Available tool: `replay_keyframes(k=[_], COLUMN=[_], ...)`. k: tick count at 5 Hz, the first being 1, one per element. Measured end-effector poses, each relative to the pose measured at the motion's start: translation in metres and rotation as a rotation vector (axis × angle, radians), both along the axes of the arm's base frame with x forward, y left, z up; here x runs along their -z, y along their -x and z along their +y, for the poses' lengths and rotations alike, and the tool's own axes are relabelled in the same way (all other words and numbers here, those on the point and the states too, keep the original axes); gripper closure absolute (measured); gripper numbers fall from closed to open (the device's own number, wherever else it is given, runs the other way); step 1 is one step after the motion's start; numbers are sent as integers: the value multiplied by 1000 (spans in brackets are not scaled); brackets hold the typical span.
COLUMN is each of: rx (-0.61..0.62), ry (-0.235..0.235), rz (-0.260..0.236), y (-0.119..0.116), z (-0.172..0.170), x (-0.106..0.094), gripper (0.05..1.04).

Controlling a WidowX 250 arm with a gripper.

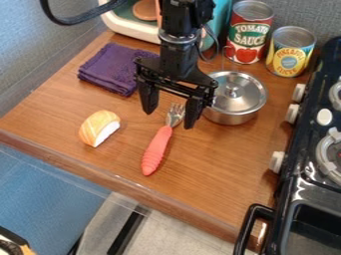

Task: Move the purple cloth to the lower left side of the table

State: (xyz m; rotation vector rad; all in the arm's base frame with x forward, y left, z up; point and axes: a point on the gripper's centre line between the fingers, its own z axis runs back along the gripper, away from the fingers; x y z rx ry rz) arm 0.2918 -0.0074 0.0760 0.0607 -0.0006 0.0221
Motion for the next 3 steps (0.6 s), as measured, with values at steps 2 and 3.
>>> replay_keyframes(k=[2, 3], rx=[-66, -109], ry=[38, 34], rz=[4, -21], y=[-23, -43], z=[41, 78], x=[2, -7], gripper=[83, 83])
